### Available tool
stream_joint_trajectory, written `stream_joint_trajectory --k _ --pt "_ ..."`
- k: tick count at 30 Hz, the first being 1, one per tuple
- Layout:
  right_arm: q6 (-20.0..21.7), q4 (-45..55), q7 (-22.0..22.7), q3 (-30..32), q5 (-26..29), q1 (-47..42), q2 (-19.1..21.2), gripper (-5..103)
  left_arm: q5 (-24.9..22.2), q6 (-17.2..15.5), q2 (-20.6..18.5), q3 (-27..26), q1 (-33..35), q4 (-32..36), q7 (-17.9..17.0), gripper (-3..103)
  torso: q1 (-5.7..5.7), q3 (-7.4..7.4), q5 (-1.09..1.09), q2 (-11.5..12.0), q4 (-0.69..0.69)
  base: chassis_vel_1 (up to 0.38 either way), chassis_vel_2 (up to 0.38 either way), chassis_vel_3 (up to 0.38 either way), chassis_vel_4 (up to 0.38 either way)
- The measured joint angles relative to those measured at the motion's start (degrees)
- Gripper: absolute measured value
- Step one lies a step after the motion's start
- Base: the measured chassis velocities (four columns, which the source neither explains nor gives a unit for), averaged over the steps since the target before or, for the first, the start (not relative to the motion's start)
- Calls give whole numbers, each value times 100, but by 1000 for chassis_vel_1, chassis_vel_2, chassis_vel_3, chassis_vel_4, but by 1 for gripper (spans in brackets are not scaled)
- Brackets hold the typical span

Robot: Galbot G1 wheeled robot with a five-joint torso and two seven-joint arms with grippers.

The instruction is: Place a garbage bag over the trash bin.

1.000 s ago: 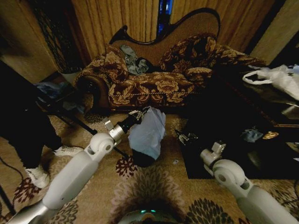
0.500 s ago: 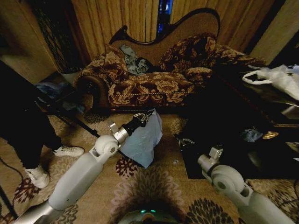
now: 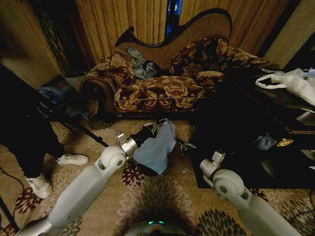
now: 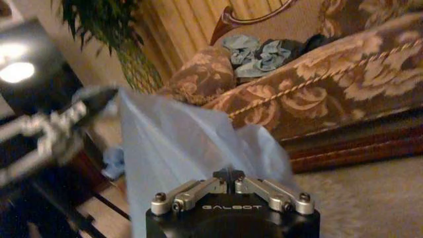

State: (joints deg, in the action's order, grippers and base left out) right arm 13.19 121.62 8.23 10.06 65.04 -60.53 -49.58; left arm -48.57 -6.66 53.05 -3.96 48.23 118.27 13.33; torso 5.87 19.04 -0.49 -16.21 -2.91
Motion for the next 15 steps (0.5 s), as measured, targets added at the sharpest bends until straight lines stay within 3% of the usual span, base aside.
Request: stream_joint_trajectory --k 1,3,8,15 --pt "0 0 0 0 0 0 0 0 0 0 0 0 0 0 0 0 0 0 0 0 0 0 0 0 0" --pt "45 -16 83 -191 623 242 -32 0 38 2 -39 -22 77 10 62 0 0 0 -1 0 0 0 0 0 0" --pt "226 -34 160 -705 1503 674 37 0 75 34 -32 -36 105 -69 173 0 0 0 -1 0 0 0 0 0 0" --pt "426 -179 232 -1347 1689 1078 27 0 96 69 124 16 -47 -266 277 0 0 0 -1 0 -1 0 0 0 0"
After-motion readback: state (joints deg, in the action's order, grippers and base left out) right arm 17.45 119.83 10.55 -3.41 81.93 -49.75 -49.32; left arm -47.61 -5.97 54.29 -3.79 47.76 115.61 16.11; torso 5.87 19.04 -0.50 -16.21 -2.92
